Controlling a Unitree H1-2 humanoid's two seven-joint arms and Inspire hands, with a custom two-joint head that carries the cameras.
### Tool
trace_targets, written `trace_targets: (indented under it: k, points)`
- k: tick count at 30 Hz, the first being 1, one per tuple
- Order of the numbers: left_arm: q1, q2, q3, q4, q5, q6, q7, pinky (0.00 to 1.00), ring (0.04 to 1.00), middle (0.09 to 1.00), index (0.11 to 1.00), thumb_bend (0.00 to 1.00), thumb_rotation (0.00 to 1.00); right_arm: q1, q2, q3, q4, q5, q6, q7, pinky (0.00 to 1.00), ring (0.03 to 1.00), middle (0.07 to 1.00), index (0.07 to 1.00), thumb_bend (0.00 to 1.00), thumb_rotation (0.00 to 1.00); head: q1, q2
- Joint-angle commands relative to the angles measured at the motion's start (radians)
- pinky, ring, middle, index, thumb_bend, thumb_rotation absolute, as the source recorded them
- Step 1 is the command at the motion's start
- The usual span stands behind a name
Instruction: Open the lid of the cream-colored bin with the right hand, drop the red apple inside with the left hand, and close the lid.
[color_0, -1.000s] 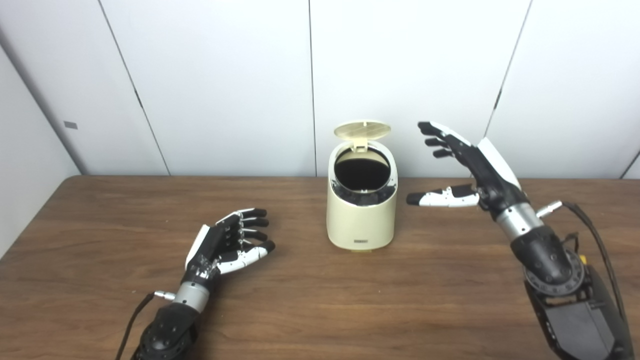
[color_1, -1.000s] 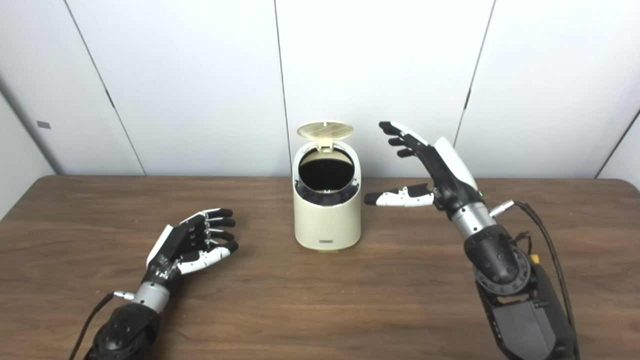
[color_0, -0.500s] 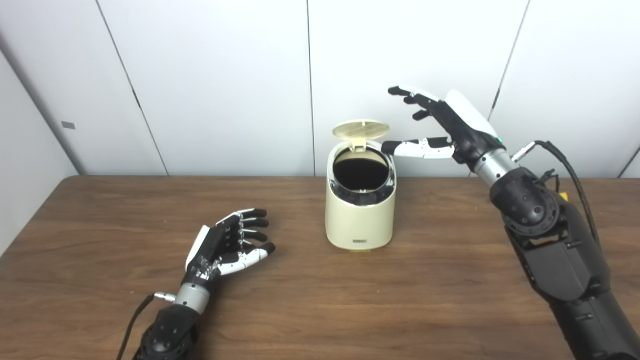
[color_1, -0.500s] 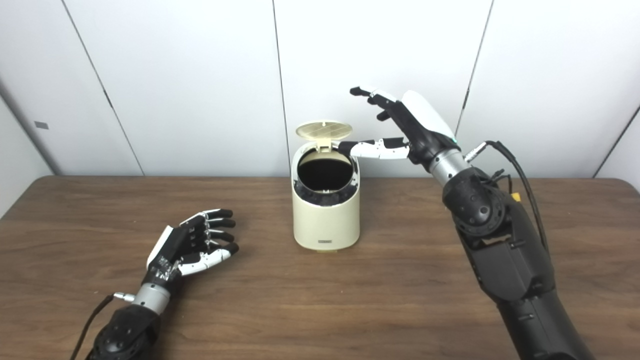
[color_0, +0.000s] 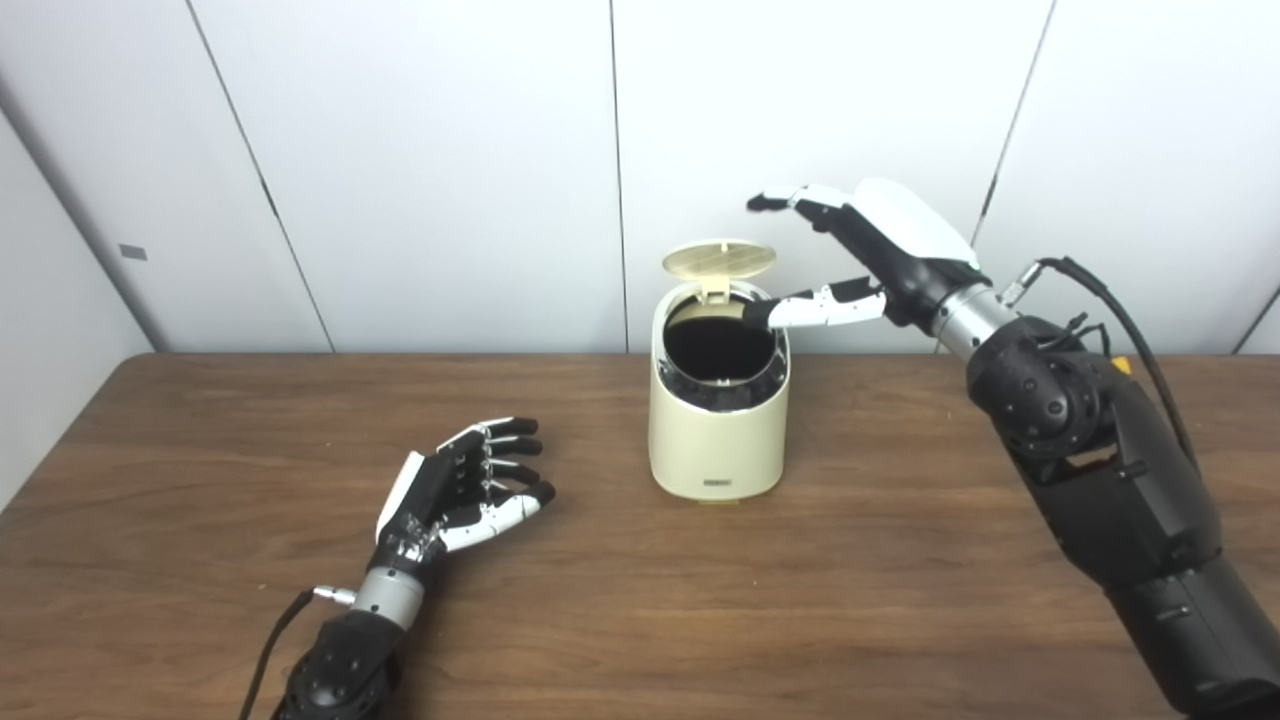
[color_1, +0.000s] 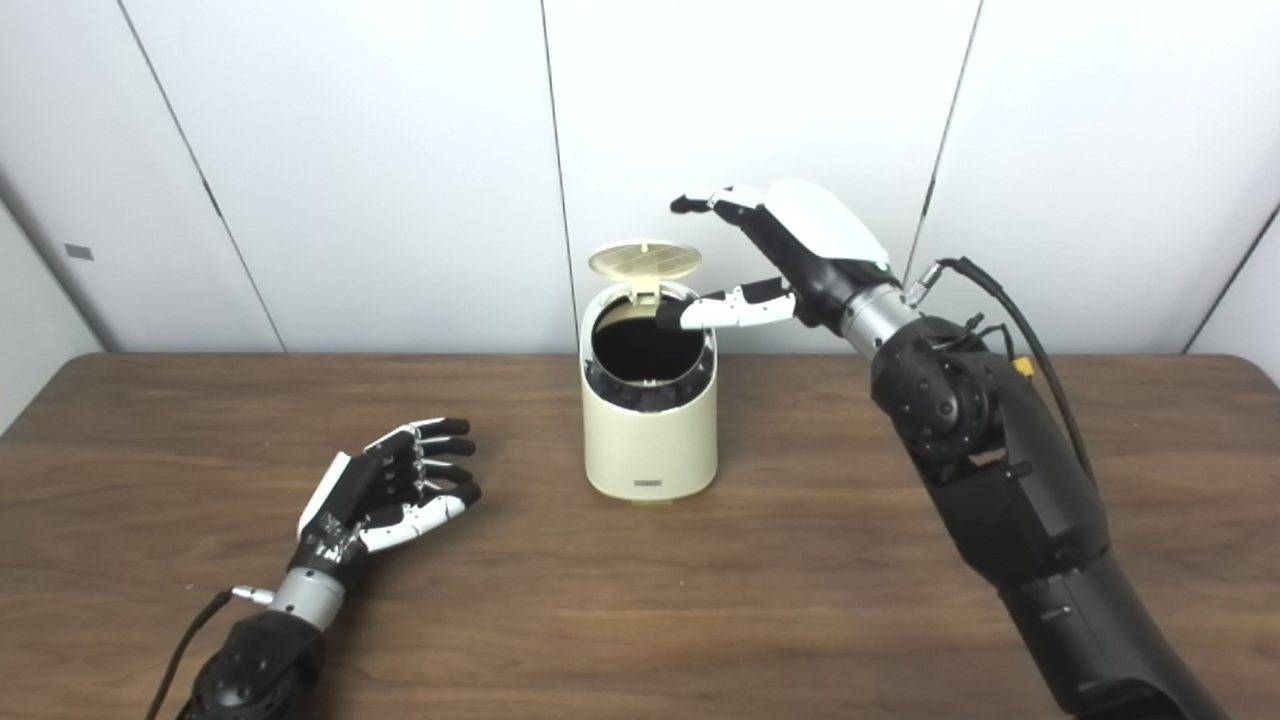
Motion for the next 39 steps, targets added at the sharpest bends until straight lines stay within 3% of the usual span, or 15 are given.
trace_targets:
  k: [1,10,19,29,32,39]
  points:
    - [-0.014,-0.003,-0.003,-0.006,0.003,-0.014,-0.002,0.49,0.613,0.710,0.762,0.65,0.13,-0.045,-0.030,-0.010,-0.021,-0.014,-0.036,-0.027,0.87,0.923,0.827,0.794,0.68,0.69,0.001,0.000]
    - [-0.019,-0.010,0.000,0.000,0.000,-0.016,0.001,0.48,0.614,0.704,0.757,0.67,0.15,-0.024,-0.052,-0.003,-0.051,-0.030,-0.075,-0.010,0.94,0.972,0.840,0.809,0.71,0.76,0.020,0.008]
    - [-0.021,-0.011,0.000,0.004,0.010,-0.030,0.007,0.47,0.603,0.702,0.752,0.67,0.17,-0.007,-0.063,0.005,-0.071,-0.046,-0.138,-0.006,1.00,0.973,0.816,0.801,0.71,0.75,0.023,0.016]
    - [-0.021,-0.008,0.000,-0.002,0.016,-0.027,0.010,0.46,0.609,0.704,0.754,0.67,0.16,-0.004,-0.066,0.015,-0.095,-0.037,-0.170,0.025,0.97,0.962,0.804,0.798,0.68,0.71,0.023,0.023]
    - [-0.021,-0.007,0.000,-0.007,0.019,-0.019,0.013,0.46,0.610,0.703,0.753,0.68,0.16,-0.004,-0.069,0.024,-0.104,-0.056,-0.189,0.028,0.91,0.944,0.796,0.792,0.67,0.69,0.023,0.023]
    - [-0.020,-0.005,0.003,-0.021,0.025,0.004,0.015,0.48,0.622,0.707,0.754,0.67,0.16,0.004,-0.062,0.032,-0.143,-0.062,-0.164,0.078,0.93,0.959,0.800,0.795,0.66,0.67,0.026,0.032]
